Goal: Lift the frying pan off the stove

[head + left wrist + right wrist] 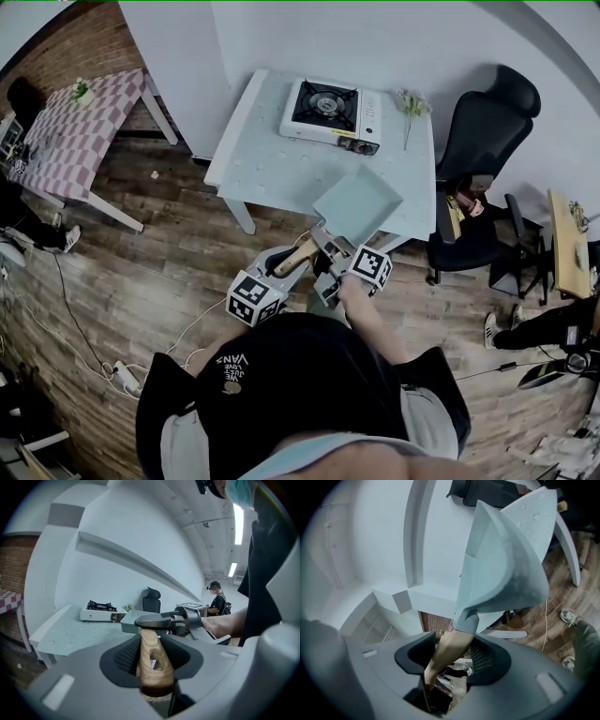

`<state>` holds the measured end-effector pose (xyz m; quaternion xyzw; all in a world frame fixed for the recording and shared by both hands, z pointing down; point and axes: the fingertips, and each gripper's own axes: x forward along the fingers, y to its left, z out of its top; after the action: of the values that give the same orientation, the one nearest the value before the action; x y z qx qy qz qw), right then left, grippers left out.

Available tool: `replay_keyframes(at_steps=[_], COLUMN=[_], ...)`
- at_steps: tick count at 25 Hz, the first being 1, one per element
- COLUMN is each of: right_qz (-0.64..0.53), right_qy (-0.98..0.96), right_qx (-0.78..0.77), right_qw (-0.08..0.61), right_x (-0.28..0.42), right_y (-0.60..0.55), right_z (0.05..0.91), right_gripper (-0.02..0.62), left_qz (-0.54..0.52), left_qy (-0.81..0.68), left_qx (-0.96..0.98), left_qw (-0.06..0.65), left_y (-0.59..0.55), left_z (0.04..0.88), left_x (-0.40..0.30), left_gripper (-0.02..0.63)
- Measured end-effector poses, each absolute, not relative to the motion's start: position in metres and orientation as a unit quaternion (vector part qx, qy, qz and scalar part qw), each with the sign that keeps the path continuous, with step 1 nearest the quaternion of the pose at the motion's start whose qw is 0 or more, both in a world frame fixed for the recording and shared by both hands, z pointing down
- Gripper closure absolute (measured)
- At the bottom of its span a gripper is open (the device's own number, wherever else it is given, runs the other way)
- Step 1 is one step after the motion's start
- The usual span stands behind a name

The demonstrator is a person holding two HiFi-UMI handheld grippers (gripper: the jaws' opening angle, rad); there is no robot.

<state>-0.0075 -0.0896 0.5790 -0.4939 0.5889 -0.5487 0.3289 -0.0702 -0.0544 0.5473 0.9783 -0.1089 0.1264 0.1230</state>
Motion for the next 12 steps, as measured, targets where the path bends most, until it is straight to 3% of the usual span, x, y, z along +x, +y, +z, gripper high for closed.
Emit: replay_keyframes(at_steps=[12], right_qz=[-0.528], right_qy=[0.601], right_qx=[-0.5], right_qw=[0.332], right_x=[0.012], right_y=[-0.091], right_z=[0.564], right_gripper=[0.379], left_qz=[0.118], left_qy=[-0.097], left_qx=[0.982], left_qw=[0.111], left_y=[-0.054], left_z=[0.535], left_x=[-0.052], left_gripper=[0.474])
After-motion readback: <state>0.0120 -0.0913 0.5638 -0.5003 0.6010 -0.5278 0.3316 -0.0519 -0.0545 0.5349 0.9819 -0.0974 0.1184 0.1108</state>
